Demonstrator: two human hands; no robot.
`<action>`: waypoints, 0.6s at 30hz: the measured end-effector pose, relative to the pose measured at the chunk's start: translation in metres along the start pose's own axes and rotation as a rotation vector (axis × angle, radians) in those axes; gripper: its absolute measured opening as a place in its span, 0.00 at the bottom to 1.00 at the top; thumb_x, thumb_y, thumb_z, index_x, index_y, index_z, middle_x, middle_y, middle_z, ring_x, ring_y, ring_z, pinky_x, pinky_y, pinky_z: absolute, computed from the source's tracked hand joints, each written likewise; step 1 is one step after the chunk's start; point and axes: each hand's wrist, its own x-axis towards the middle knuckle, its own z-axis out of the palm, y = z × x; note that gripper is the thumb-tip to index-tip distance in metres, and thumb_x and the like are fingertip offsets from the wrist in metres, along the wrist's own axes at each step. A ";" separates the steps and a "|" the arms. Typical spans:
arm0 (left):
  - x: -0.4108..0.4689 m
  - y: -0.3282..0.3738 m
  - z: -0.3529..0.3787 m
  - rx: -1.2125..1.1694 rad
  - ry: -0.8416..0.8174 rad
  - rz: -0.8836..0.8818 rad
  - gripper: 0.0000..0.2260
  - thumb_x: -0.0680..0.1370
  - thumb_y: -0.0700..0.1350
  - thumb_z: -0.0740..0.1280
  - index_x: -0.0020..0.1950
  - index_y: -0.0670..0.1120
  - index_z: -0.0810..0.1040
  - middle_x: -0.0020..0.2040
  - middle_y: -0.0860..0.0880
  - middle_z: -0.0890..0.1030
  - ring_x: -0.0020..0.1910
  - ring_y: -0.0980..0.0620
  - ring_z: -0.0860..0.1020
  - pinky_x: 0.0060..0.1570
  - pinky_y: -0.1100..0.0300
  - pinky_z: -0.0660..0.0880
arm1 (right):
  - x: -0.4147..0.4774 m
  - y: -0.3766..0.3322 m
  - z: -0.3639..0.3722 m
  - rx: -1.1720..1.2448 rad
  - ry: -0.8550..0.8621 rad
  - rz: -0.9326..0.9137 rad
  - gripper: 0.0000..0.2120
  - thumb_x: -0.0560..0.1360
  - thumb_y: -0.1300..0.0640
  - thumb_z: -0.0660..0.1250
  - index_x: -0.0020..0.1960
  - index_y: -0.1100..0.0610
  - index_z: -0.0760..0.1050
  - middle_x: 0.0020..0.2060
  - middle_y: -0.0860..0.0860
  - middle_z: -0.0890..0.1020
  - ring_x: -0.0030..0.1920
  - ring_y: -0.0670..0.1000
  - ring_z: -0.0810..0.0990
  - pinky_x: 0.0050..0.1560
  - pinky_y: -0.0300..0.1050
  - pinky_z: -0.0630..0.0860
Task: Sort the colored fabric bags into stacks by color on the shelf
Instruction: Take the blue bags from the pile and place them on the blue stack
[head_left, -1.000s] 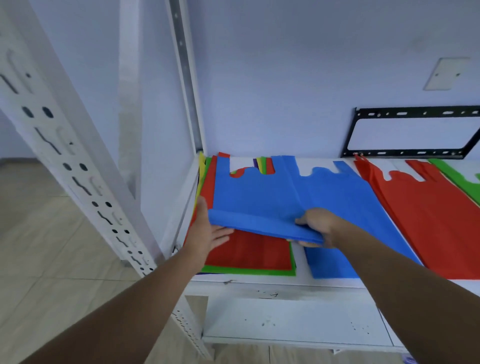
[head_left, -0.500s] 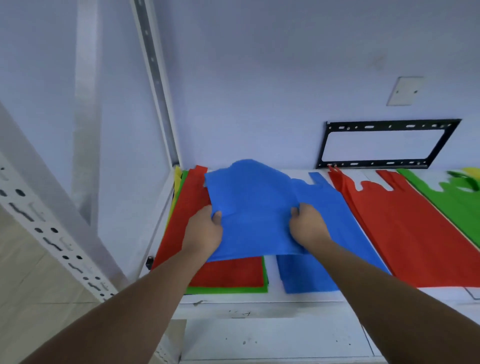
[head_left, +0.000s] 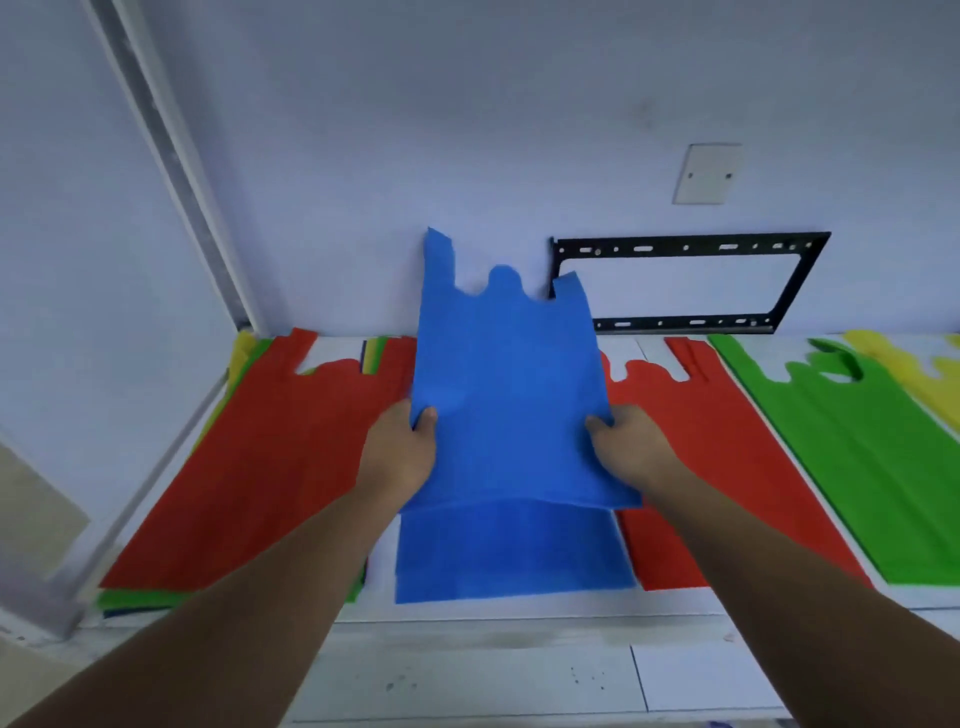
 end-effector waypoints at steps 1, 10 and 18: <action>-0.006 -0.011 0.011 0.060 -0.055 -0.049 0.14 0.82 0.51 0.59 0.55 0.44 0.79 0.50 0.46 0.82 0.45 0.46 0.79 0.42 0.55 0.72 | 0.001 0.017 0.004 -0.030 -0.040 0.030 0.14 0.79 0.56 0.59 0.36 0.59 0.67 0.31 0.54 0.72 0.30 0.53 0.70 0.31 0.44 0.64; -0.025 -0.021 0.030 0.336 -0.210 -0.151 0.11 0.81 0.51 0.61 0.45 0.45 0.73 0.43 0.47 0.76 0.38 0.49 0.74 0.38 0.58 0.68 | 0.006 0.050 0.010 -0.192 -0.117 0.094 0.11 0.76 0.54 0.62 0.38 0.58 0.67 0.33 0.52 0.72 0.33 0.52 0.73 0.29 0.43 0.63; -0.019 -0.041 -0.024 0.389 -0.257 0.025 0.13 0.77 0.56 0.66 0.55 0.50 0.76 0.49 0.52 0.78 0.50 0.50 0.78 0.51 0.53 0.77 | -0.004 -0.002 0.031 -0.470 -0.062 -0.131 0.20 0.77 0.49 0.61 0.62 0.62 0.70 0.60 0.58 0.73 0.60 0.59 0.71 0.56 0.54 0.74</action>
